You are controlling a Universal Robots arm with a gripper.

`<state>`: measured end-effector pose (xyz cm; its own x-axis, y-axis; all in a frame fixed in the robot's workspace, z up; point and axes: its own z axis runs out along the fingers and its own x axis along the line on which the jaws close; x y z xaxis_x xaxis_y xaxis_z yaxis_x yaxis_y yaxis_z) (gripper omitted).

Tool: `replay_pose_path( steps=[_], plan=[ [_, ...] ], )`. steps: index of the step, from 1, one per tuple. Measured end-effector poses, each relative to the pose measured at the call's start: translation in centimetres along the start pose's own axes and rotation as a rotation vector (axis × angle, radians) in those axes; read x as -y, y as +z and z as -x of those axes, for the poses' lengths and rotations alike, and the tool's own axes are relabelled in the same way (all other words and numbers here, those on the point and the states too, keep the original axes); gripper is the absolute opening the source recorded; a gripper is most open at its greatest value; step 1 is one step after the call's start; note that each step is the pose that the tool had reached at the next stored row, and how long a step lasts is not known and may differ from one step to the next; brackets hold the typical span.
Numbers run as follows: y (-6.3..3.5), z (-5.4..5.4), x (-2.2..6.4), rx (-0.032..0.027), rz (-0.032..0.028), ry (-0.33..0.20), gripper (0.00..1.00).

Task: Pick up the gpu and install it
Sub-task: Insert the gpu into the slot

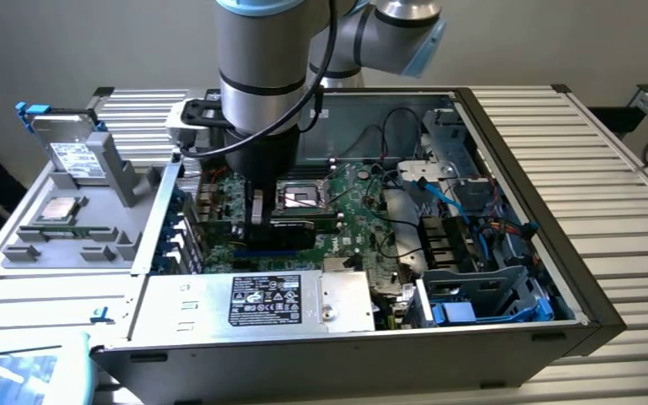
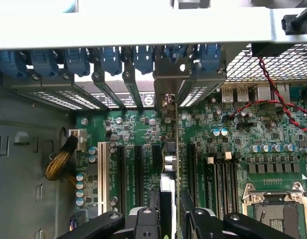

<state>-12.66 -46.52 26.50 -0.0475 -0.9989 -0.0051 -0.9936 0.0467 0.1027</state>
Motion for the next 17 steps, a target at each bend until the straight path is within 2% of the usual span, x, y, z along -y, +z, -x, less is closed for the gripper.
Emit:
replay_pose_path(
  steps=[17],
  plan=[
    [0.37,0.01,0.04,0.001,0.0003,0.012,0.27]
  ],
)
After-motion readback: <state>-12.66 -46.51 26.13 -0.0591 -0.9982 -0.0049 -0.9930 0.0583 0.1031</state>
